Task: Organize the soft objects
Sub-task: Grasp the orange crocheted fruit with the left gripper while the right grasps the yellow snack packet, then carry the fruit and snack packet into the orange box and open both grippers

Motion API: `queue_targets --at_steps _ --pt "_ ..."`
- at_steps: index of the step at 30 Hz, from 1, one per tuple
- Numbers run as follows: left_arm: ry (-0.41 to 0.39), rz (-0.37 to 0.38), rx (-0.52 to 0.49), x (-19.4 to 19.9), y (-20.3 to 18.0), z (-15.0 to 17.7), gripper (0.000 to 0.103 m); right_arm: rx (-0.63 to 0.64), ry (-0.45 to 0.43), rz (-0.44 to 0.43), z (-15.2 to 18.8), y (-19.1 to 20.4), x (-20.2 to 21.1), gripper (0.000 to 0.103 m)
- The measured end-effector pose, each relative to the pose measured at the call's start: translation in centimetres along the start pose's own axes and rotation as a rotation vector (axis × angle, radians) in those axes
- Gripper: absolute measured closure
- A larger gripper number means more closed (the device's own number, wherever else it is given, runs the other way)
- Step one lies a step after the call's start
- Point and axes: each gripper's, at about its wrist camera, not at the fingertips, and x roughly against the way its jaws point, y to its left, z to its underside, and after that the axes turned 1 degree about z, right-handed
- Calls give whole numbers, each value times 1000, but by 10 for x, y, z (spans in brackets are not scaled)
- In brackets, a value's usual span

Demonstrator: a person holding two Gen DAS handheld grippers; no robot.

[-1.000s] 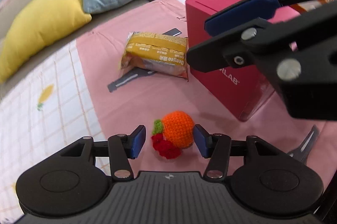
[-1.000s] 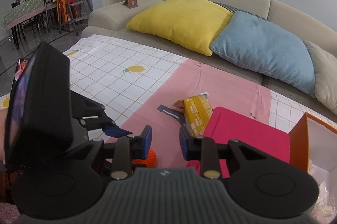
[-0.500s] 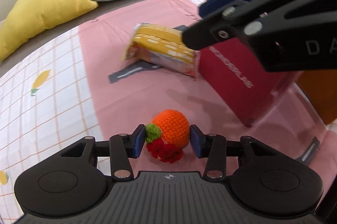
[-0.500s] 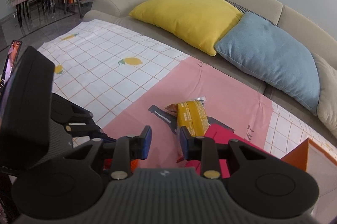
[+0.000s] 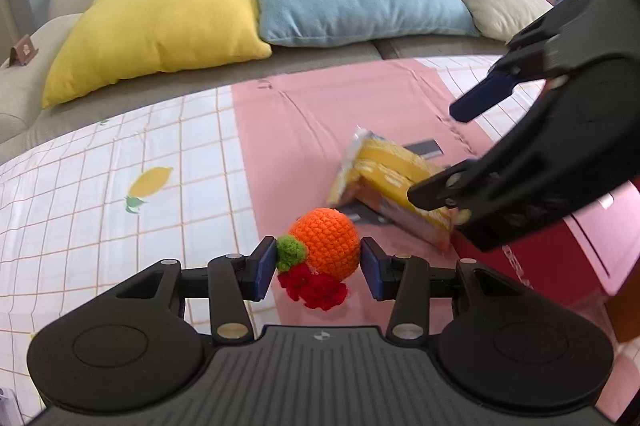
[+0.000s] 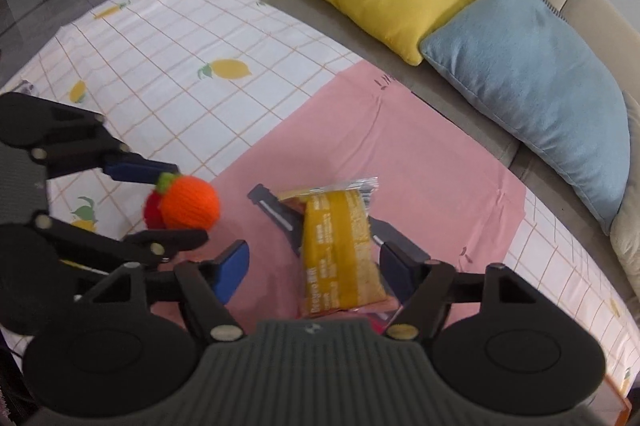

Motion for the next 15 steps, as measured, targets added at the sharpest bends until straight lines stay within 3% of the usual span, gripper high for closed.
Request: queue_targets --at_steps 5,12,14,15 --pt "-13 0 30 1 6 -4 52 69 152 37 -20 -7 -41 32" --pt "-1 4 55 5 8 5 52 -14 318 -53 -30 -20 -85 32" --pt "2 3 56 5 9 7 52 -45 348 -61 -29 -22 -94 38" --pt "3 2 57 5 9 7 52 -65 355 -77 -29 -23 -96 47"
